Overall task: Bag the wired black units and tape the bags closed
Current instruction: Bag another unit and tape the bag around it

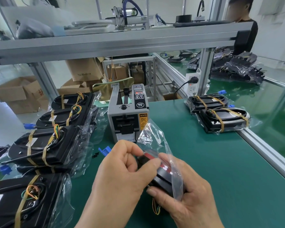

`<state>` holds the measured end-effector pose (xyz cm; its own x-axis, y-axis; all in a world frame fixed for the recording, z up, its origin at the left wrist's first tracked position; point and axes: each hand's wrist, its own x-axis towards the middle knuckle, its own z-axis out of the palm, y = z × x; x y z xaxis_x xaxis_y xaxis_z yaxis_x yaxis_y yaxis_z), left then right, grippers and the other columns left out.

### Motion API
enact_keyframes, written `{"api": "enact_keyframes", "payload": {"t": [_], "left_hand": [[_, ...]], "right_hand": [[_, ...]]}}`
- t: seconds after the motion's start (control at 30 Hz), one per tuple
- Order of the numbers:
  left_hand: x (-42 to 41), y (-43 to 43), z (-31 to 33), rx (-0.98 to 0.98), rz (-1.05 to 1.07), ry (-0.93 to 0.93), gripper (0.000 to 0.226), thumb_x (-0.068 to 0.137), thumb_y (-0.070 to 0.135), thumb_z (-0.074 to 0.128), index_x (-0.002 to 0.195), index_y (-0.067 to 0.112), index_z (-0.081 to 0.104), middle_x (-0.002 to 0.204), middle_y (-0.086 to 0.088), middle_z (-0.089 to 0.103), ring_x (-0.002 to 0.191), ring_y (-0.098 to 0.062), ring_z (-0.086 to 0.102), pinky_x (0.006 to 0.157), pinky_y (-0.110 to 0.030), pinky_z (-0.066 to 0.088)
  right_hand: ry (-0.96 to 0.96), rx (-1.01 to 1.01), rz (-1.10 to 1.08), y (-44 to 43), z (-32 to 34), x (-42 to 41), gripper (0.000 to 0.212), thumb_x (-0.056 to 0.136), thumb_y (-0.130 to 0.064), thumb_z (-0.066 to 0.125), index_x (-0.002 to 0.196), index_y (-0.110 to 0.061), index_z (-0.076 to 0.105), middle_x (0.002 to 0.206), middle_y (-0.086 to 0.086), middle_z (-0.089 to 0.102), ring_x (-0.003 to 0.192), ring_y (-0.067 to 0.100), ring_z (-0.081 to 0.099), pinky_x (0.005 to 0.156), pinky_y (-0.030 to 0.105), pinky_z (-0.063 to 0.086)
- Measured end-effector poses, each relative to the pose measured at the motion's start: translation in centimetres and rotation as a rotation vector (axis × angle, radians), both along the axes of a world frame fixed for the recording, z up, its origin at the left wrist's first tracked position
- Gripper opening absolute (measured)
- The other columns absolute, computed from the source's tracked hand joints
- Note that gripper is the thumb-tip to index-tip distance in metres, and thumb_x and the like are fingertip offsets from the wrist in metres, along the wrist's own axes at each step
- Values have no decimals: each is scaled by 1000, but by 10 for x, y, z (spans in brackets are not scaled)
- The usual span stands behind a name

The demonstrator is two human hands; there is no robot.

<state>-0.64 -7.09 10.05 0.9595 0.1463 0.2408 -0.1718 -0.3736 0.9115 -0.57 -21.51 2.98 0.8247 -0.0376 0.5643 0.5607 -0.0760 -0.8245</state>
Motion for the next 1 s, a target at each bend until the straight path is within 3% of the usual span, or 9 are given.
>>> {"api": "enact_keyframes", "payload": {"t": [0.1, 0.2, 0.27, 0.5, 0.57, 0.63, 0.73, 0.83, 1.0], "left_hand": [[-2, 1, 1, 28, -22, 5, 47, 43, 61, 72, 82, 40, 56, 47, 12, 34, 43, -3, 31, 46, -15, 35], [1, 5, 2, -111, -60, 73, 31, 62, 46, 81, 80, 31, 61, 49, 10, 37, 44, -6, 32, 43, -14, 32], [4, 8, 3, -238, -109, 131, 13, 75, 30, 76, 76, 25, 64, 52, 4, 40, 43, -7, 31, 42, -14, 30], [4, 9, -2, -361, -168, 135, 12, 87, 18, 65, 77, 23, 67, 63, -5, 48, 44, -8, 32, 40, -14, 29], [3, 10, -6, -361, -163, 109, 11, 89, 19, 66, 83, 28, 68, 60, -2, 44, 44, -8, 33, 40, -14, 31], [2, 16, -13, -316, -105, 40, 9, 83, 35, 75, 89, 36, 68, 58, 5, 46, 45, -8, 38, 42, -15, 35], [5, 36, -28, -168, 29, -51, 40, 58, 61, 71, 96, 51, 64, 75, 14, 62, 65, -4, 56, 63, -13, 46], [12, 47, -37, -69, -24, -12, 83, 43, 72, 78, 118, 51, 50, 106, 25, 62, 98, 2, 61, 85, -25, 47], [28, 50, -43, -277, -115, 15, 134, 31, 69, 90, 146, 45, 26, 139, 20, 53, 122, -1, 57, 101, -30, 43]], "right_hand": [[26, 30, 49, 1, -2, 0, 62, 73, -45, 85, 129, -32, 62, 127, 0, 67, 111, 26, 68, 89, 47, 57], [-6, -49, -22, -1, 1, 0, 61, 73, -50, 82, 127, -28, 64, 123, -7, 68, 109, 16, 69, 90, 29, 56], [-11, -73, -48, -2, 5, -1, 62, 72, -52, 80, 125, -23, 65, 120, -10, 69, 107, 11, 69, 87, 19, 54], [-7, -80, -47, -2, 8, -1, 64, 70, -52, 80, 124, -20, 66, 119, -12, 70, 106, 10, 69, 86, 18, 54], [11, -64, -36, -2, 8, -2, 62, 69, -54, 81, 123, -27, 67, 118, -12, 70, 105, 10, 69, 86, 20, 55], [37, -46, -32, -4, 10, -2, 65, 64, -56, 82, 123, -34, 66, 114, -13, 72, 102, 6, 70, 84, 13, 52], [62, 10, -7, -12, 15, -1, 61, 56, -46, 83, 115, -46, 67, 105, -17, 74, 94, 0, 70, 78, 5, 50], [65, 195, 72, -16, 14, 2, 57, 55, -31, 79, 109, -44, 71, 103, -12, 76, 93, 6, 73, 78, 10, 53], [12, 342, 55, -11, 0, 13, 58, 57, -26, 72, 114, -33, 71, 109, 0, 75, 95, 14, 73, 81, 17, 56]]}}
